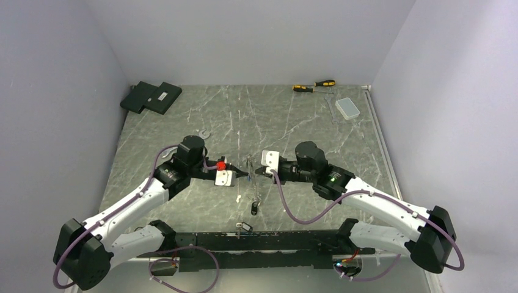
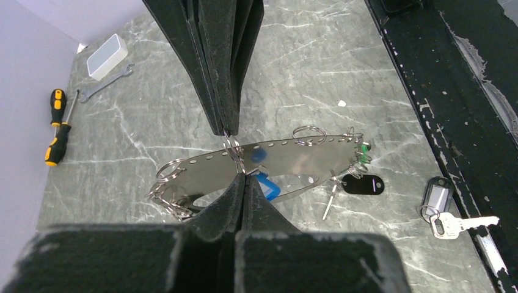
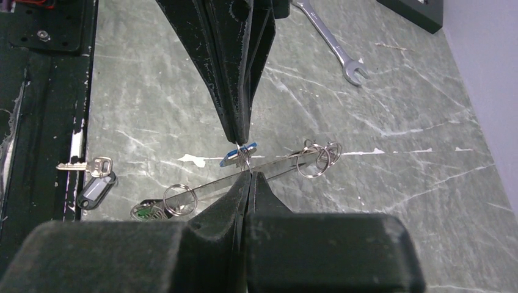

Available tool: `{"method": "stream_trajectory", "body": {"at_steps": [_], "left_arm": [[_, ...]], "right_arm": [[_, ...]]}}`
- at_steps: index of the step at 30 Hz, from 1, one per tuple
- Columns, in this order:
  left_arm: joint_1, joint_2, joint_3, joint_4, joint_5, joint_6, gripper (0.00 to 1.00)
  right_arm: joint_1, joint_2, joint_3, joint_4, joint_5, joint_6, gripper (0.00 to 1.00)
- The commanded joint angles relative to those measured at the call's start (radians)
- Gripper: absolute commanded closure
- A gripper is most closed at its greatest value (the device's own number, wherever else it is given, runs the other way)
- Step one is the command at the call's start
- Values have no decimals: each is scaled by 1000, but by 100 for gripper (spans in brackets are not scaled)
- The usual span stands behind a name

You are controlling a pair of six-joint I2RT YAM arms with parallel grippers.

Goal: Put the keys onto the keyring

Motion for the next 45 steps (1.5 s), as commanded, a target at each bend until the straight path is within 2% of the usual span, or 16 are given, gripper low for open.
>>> {"method": "stream_trajectory", "body": {"at_steps": [1,29,36,41,45], "left_arm": [[-5,-19,18,3,-4,4,100],[-5,-25,21,-7,-23,1,100],[-5,-30,18,3,-29,-8,77],[-5,-45,13,11,-48,-19,71],[-5,-57,-2,70,-86,-89,65]], "right_arm": [[-5,-47,7,109,14,-2,100],[-6,-22,17,122,-4,2,100],[-6,-15,22,116,-6,2,100],[-6,3,32,111,-8,-1,100],[-6,1,31,115,-2,-1,100]]}}
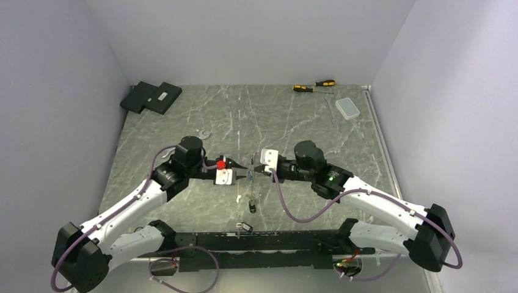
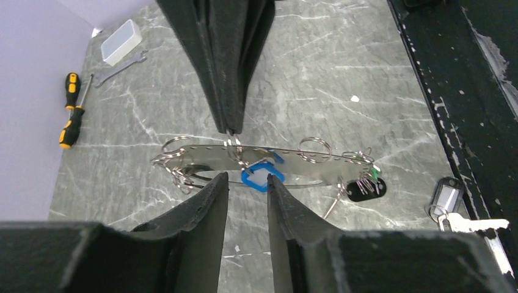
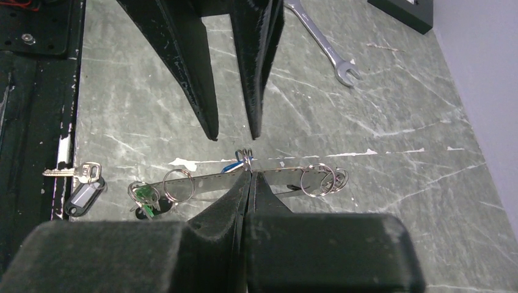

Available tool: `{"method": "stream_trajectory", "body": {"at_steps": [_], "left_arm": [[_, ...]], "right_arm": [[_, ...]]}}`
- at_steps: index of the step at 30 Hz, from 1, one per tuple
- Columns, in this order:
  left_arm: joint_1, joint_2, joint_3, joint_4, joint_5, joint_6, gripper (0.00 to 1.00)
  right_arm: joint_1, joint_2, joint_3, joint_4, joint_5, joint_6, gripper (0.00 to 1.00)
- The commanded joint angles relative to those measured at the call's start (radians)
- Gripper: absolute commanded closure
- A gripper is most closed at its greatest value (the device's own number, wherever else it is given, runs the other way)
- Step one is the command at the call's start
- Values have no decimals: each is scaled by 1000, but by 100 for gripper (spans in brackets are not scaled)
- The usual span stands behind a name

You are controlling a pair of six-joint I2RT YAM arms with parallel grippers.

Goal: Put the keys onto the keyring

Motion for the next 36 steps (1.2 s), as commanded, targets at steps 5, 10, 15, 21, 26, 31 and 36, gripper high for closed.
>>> {"method": "stream_trajectory", "body": {"at_steps": [5,10,15,21,26,31,36], "left_arm": [[-2,-23,-20,195,-96,-193,59],[-2,-25,-25,277,-170,-333,45],[1,-39,-37,322,-157,-373,35],[3,-68,-62,404,-126,-446,28],[10,-83,-101,521,-159,-510,22],[17,-69,-117,584,-189,-544,4],[20,-73,-135,617,-257,-552,6]], "right_arm": [[-4,-23,25,81,-7,4,100],[-4,-41,13,94,10,8,100],[-4,-52,5,107,20,14,100],[-4,-57,4,118,16,20,100],[-3,-66,3,116,15,22,100],[-2,-77,-1,121,17,25,100],[-2,-88,-7,128,17,30,100]]}}
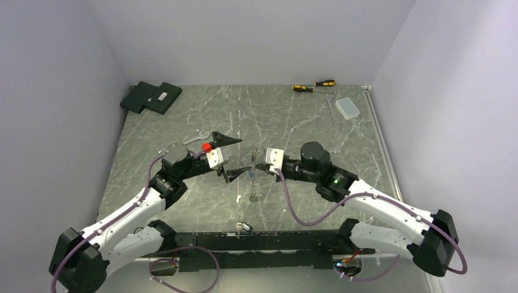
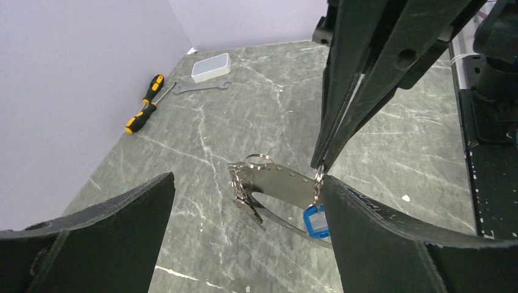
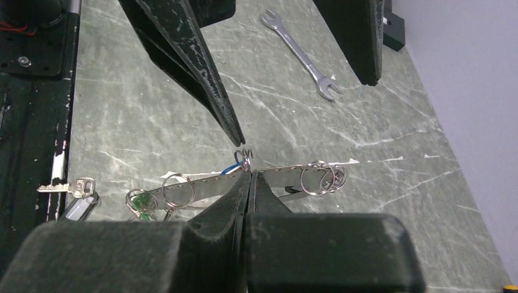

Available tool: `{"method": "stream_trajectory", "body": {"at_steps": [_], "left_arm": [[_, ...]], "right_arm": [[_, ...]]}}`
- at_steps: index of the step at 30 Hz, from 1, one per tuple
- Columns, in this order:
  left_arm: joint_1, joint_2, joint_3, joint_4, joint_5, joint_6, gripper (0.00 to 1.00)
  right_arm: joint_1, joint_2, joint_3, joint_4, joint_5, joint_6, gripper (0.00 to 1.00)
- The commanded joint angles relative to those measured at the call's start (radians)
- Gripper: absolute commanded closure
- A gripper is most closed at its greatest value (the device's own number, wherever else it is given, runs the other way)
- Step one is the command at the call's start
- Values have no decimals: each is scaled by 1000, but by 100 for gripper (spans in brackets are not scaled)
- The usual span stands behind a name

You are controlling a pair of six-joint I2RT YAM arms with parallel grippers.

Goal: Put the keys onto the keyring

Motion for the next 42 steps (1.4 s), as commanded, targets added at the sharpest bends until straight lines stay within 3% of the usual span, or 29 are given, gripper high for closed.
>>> {"method": "stream_trajectory", "body": {"at_steps": [1,6,27,36,42], "left_arm": [[7,-1,3,51,-52,-15,7],[8,19,22,12,3,13,19],[8,77,36,5,148,49,32],[9,18,59,-161,-10,188,31],[17,-3,60,-180,18,197,33]], "right_arm": [[-2,-37,5,97,-2,16,100],[-2,-43,0,112,-4,24,100],[-1,-77,-24,174,-24,63,100],[2,-79,-15,129,4,45,100],[6,-77,-12,125,10,40,100]]}}
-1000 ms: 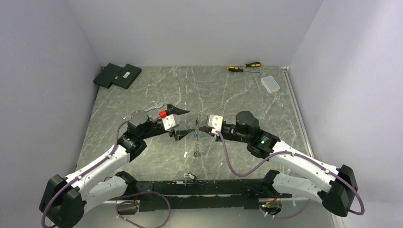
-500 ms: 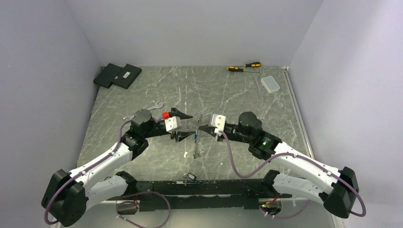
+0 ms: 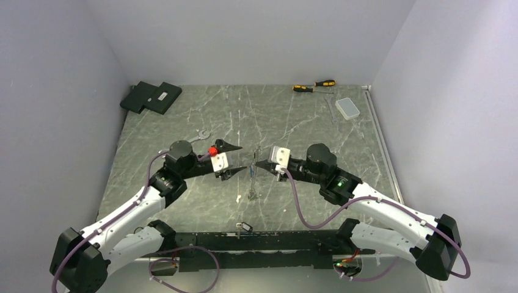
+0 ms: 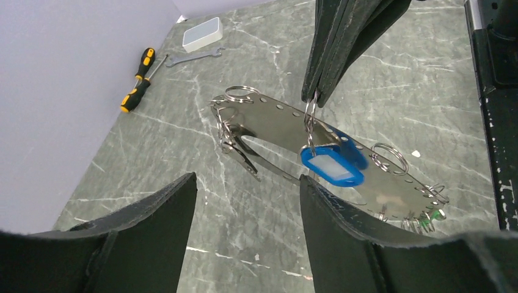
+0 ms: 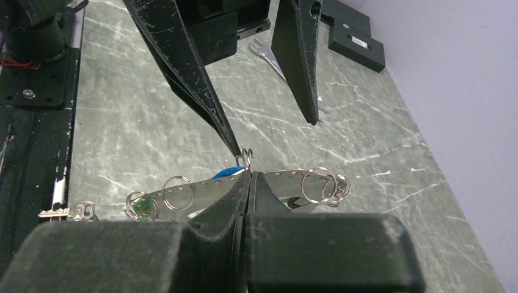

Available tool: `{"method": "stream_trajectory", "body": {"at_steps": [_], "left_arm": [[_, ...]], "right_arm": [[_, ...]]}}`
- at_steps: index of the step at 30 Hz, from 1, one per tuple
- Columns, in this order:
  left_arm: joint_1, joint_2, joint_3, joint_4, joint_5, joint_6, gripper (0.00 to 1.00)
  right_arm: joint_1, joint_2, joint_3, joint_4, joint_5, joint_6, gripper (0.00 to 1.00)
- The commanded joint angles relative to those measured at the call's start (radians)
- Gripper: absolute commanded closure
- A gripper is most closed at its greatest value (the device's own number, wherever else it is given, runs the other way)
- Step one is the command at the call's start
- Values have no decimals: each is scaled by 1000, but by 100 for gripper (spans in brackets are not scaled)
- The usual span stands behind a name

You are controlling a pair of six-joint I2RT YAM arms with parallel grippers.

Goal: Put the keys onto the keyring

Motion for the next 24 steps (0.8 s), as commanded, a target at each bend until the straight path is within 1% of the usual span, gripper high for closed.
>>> {"method": "stream_trajectory", "body": {"at_steps": [1,4,10,12,15,18,20,24], "left_arm": [[8,-17,44,-25,37,31,34],[9,-6,50,-22,144,20,36],[9,26,66,1,265,-29,38],[9,31,65,22,262,-47,41],[9,37,58,52,252,-73,49],[9,51,54,90,236,-102,55],[9,57,54,108,229,-114,58],[8,66,53,131,236,-133,59]], "right_arm": [[6,-23,16,43,9,-12,100],[7,-17,20,44,10,-12,100],[12,-10,24,43,18,-18,100],[13,-10,23,43,18,-18,100],[15,-9,21,44,18,-17,100],[15,-6,21,47,15,-16,100],[15,-3,21,50,12,-15,100],[17,-1,23,51,9,-14,100]]}}
